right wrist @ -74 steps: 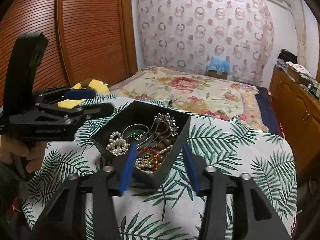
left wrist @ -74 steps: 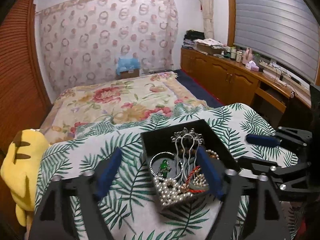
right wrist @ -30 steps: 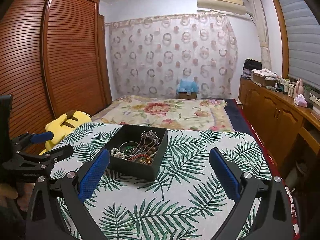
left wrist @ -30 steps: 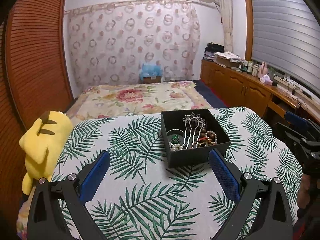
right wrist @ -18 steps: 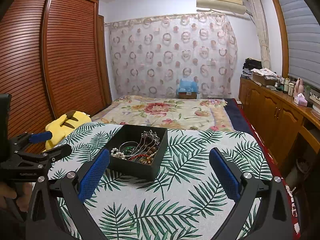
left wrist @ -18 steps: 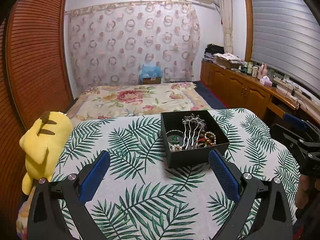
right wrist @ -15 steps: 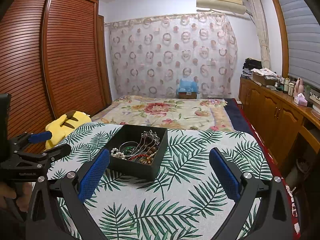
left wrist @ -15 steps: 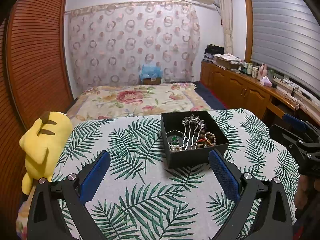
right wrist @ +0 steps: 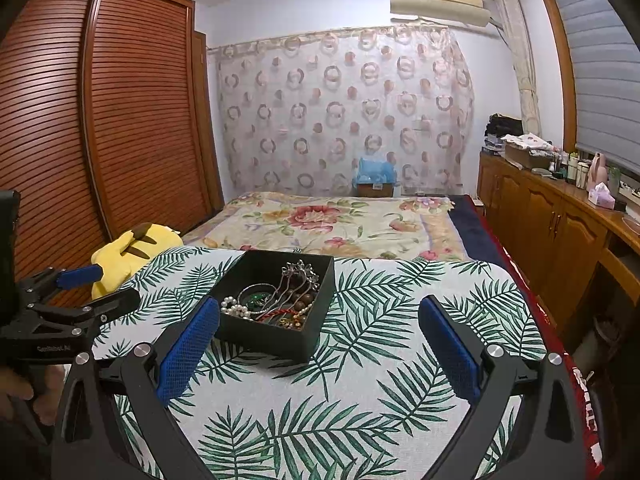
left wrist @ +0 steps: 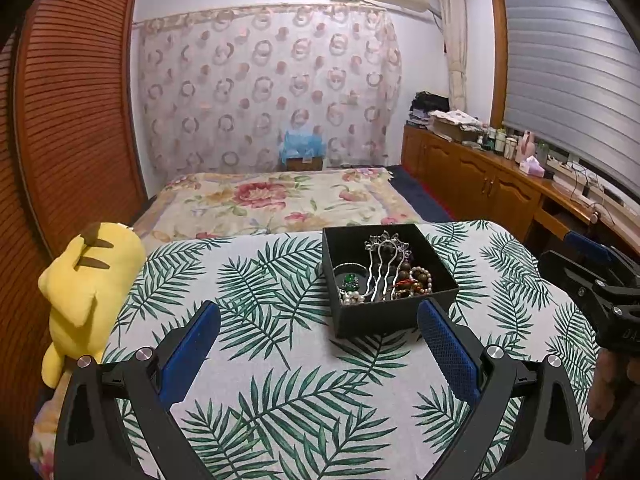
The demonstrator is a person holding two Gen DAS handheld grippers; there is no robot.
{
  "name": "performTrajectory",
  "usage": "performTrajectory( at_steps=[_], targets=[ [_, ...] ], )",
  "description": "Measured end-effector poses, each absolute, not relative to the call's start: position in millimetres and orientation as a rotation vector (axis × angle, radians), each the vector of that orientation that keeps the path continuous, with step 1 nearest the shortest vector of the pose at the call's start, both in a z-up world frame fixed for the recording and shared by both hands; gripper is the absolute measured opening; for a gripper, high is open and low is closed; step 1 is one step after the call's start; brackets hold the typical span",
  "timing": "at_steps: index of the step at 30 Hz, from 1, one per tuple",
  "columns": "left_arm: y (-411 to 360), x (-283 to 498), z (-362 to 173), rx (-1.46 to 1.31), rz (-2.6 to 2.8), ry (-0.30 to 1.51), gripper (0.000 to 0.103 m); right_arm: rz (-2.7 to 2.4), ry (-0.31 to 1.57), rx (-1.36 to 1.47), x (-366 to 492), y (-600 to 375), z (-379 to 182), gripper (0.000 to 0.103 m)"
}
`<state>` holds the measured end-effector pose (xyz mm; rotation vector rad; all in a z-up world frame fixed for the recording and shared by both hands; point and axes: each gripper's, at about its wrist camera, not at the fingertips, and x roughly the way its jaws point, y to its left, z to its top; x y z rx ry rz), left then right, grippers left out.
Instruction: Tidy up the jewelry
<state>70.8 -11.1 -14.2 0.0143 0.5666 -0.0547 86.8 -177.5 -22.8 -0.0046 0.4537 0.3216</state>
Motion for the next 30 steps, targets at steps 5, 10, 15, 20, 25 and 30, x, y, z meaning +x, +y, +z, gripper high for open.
performTrajectory(
  at_steps=[5, 10, 15, 20, 25, 30],
  targets=[
    [-12.5, 70.7, -13.1, 0.013, -0.055, 0.565, 0.095, 0.321, 0.454, -0.004, 86.9, -177.9, -22.7, 0.100],
    [-12.1, 70.2, -12.8, 0.015, -0.055, 0.563, 0.095, 0.321, 0.454, -0.003, 87.0, -177.6, -23.6, 0.100],
    [-11.1, 69.5, -13.6, 0.015, -0.055, 0.564, 0.095, 0.321, 0.454, -0.002, 87.3, -178.4, -22.9, 0.100],
    [-11.9, 69.9, -13.0, 0.013, -0.055, 0.561, 0.095, 0.321, 0.454, -0.003, 87.3, -178.3, -23.5, 0.100],
    [-12.0, 69.8, -12.4, 0.014, -0.056, 0.558, 0.095, 0.321, 0.453, -0.001, 87.2, -178.8, -23.4, 0.100],
    [-13.7, 70.0, -9.8, 0.012, -0.057, 0.554, 0.095, 0.321, 0.453, -0.001, 87.4, -179.4, -22.8, 0.100]
  ],
)
